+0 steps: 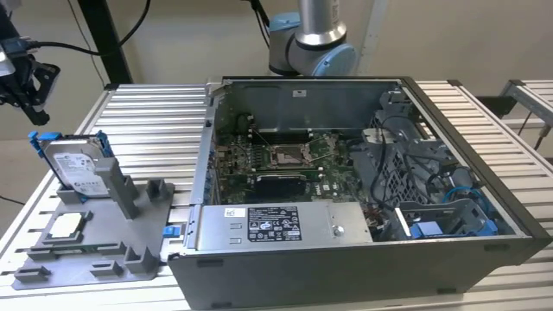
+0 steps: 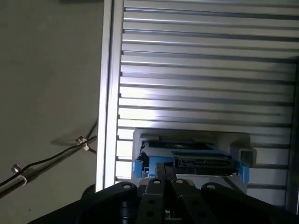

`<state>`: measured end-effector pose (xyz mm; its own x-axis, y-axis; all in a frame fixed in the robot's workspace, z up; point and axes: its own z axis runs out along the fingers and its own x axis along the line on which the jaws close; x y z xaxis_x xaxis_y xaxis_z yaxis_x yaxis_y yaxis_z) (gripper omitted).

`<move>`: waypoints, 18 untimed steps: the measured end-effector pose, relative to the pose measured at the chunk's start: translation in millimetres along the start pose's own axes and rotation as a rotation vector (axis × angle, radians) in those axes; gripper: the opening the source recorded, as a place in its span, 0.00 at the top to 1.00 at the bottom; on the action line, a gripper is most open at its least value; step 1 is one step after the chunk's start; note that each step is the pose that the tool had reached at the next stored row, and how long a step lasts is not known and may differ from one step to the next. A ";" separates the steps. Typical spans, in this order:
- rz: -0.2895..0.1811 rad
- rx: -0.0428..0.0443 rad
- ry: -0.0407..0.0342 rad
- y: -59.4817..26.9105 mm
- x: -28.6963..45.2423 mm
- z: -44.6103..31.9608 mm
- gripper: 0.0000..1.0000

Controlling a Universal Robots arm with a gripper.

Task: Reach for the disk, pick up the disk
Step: 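Pick up the disk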

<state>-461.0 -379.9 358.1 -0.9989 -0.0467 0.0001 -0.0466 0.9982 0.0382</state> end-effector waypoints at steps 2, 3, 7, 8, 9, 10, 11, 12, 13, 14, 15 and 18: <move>-0.020 -0.0001 0.0007 0.0 0.0 0.0 1.00; -0.031 0.0000 0.0013 0.0 0.0 -0.1 1.00; -0.071 0.0000 0.0028 0.0 0.0 0.0 1.00; -0.081 0.0000 0.0032 0.0 0.0 -0.1 1.00; -0.091 0.0000 0.0035 0.0 0.0 -0.1 1.00; -0.101 0.0000 0.0039 0.0 0.0 0.0 1.00; -0.113 0.0000 0.0044 0.0 0.0 -0.1 1.00; -0.125 0.0000 0.0049 0.0 0.0 -0.1 1.00; -0.138 0.0000 0.0053 0.0 0.0 0.0 1.00; -0.151 0.0000 0.0059 0.0 0.0 0.0 1.00; -0.166 0.0000 0.0064 0.0 0.0 -0.1 1.00; -0.216 0.0001 0.0083 0.0 -0.1 0.0 1.00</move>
<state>-460.9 -379.9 358.1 -0.9656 -0.2601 0.0002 -0.2599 0.9649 0.0382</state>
